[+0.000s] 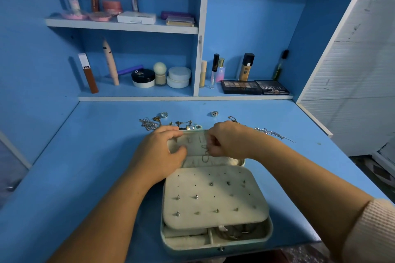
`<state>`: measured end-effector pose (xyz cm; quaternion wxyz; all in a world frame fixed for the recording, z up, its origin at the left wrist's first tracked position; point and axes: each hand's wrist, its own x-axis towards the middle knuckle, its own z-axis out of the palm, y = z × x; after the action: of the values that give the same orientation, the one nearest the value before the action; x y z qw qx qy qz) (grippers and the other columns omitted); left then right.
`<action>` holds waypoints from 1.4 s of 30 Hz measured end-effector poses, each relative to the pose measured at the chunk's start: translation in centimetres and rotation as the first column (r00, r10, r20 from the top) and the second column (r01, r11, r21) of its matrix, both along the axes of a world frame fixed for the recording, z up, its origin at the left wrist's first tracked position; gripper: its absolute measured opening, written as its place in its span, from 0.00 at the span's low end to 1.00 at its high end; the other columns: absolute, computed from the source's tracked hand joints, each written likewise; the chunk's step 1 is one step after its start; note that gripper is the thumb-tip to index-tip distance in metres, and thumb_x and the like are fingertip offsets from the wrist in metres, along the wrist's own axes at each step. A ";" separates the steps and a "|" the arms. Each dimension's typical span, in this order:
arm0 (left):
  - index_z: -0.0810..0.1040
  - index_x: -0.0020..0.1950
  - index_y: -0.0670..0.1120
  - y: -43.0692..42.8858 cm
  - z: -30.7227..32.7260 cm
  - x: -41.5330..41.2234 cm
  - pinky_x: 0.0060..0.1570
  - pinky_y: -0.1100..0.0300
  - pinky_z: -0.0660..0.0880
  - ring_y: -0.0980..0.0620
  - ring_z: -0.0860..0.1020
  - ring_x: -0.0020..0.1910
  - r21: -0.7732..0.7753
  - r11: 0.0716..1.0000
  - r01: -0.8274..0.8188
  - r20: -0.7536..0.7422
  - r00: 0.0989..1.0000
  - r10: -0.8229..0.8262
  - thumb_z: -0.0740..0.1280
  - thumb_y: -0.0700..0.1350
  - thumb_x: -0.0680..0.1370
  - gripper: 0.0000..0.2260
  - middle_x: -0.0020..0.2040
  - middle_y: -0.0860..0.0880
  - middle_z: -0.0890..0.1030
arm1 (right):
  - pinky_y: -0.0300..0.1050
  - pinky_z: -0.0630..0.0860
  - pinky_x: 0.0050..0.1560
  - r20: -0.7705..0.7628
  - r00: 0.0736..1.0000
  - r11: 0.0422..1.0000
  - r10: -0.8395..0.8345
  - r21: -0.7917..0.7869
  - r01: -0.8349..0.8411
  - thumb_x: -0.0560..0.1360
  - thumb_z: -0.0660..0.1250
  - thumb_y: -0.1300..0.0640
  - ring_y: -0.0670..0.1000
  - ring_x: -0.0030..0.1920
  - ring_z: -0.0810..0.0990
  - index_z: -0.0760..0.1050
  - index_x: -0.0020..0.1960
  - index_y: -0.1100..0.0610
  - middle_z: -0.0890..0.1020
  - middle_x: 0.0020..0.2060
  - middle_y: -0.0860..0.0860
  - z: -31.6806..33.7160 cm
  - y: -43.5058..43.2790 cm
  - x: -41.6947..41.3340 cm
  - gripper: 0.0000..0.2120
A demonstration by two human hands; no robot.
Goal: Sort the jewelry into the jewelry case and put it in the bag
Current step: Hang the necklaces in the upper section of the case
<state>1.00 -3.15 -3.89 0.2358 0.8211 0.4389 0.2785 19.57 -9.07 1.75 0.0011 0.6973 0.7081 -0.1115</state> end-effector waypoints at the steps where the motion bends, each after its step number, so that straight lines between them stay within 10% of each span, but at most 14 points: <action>1: 0.79 0.63 0.52 0.0 0.0 0.0 0.59 0.68 0.62 0.66 0.69 0.59 0.000 1.000 0.000 0.001 1.000 0.000 0.69 0.48 0.75 0.16 0.65 0.60 0.74 | 0.48 0.76 0.41 0.013 1.000 1.000 -0.005 -0.004 0.005 0.73 0.64 0.56 0.52 0.38 0.74 0.76 0.45 0.60 0.81 0.43 0.57 0.1 0.1 0.0 0.07; 9: 0.79 0.62 0.51 0.1 -0.2 0.0 0.59 0.69 0.63 0.64 0.70 0.60 0.018 1.000 -0.002 -0.008 1.000 0.002 0.70 0.49 0.74 0.16 0.64 0.60 0.74 | 0.39 0.74 0.38 -0.115 0.989 0.995 -0.090 0.024 0.093 0.71 0.73 0.53 0.44 0.38 0.76 0.82 0.40 0.51 0.77 0.35 0.41 0.7 0.4 1.0 0.03; 20: 0.80 0.60 0.52 0.2 -0.1 0.2 0.53 0.76 0.62 0.67 0.69 0.57 0.037 0.999 -0.013 0.014 1.000 0.012 0.70 0.49 0.74 0.14 0.59 0.64 0.73 | 0.46 0.76 0.40 -0.153 0.988 0.999 0.011 0.039 -0.005 0.71 0.65 0.63 0.49 0.36 0.77 0.79 0.41 0.56 0.80 0.36 0.48 -0.7 0.5 1.5 0.05; 28: 0.81 0.60 0.52 0.1 -0.1 0.2 0.51 0.82 0.58 0.67 0.71 0.57 0.048 0.999 -0.006 0.023 1.000 0.004 0.71 0.48 0.75 0.13 0.60 0.63 0.75 | 0.43 0.63 0.31 0.095 0.995 0.993 0.033 -0.119 -0.021 0.73 0.67 0.52 0.51 0.29 0.64 0.62 0.31 0.55 0.65 0.28 0.50 -0.2 1.3 -0.4 0.18; 42: 0.80 0.61 0.51 0.2 -0.1 0.2 0.49 0.82 0.58 0.68 0.69 0.56 0.054 0.999 -0.002 0.003 1.000 0.002 0.70 0.49 0.75 0.15 0.61 0.63 0.74 | 0.55 0.75 0.39 -0.087 0.992 0.992 -0.087 0.086 0.095 0.74 0.62 0.56 0.50 0.34 0.71 0.75 0.44 0.66 0.78 0.43 0.60 0.4 0.7 1.8 0.12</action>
<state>1.15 -2.95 -4.03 0.2138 0.8264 0.4316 0.2918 21.38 -8.35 2.14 -0.0648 0.7230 0.6792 -0.1082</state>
